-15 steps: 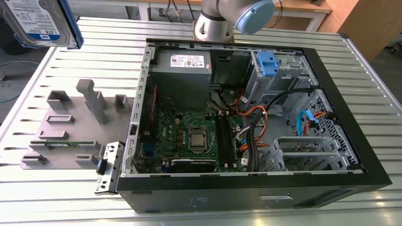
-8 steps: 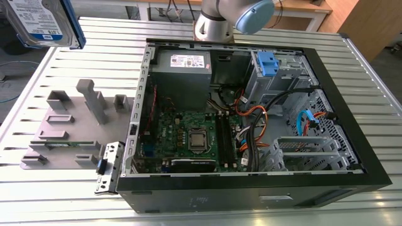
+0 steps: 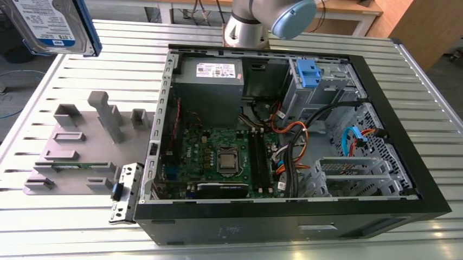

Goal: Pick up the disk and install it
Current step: 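Pick up the disk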

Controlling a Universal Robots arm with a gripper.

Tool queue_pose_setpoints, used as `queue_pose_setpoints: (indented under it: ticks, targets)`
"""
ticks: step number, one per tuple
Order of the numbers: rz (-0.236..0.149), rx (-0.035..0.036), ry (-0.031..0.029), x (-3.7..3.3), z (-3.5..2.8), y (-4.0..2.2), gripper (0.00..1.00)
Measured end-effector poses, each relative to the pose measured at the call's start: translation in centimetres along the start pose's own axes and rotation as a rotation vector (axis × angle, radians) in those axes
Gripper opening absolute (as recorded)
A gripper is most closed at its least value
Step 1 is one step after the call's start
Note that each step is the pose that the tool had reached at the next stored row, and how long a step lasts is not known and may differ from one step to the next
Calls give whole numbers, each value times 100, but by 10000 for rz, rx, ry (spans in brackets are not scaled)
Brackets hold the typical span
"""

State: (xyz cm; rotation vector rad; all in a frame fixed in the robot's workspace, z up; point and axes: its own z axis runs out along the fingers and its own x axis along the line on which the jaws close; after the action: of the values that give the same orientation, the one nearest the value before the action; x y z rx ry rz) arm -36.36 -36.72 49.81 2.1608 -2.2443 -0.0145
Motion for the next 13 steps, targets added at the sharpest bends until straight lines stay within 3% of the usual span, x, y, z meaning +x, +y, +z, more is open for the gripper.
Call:
queue_pose_setpoints:
  ticks: [7,13]
  targets:
    - [-1,0,0,-2,-1,-44,35]
    - [-1,0,0,-4,-3,-117,35]
